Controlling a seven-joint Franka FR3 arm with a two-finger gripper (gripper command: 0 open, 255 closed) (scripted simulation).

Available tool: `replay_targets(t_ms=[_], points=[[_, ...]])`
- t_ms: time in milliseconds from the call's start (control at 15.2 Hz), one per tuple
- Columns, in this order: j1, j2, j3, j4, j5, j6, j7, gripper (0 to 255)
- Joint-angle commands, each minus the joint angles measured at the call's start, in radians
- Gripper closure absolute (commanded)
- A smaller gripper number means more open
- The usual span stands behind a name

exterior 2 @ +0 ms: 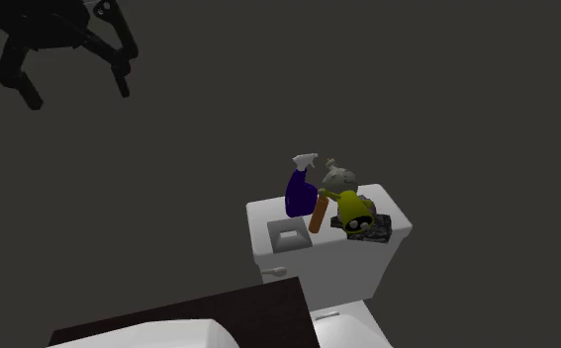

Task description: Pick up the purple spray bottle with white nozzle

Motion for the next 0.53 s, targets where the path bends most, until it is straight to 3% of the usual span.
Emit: replay_targets(t_ms=[0, 462], points=[[0.0, 0.0, 0.0, 0.0, 0.0, 0.0, 0.0, 0], [-0.008, -0.006, -0.137, -0.155, -0.133, 0.177, -0.26, 0]])
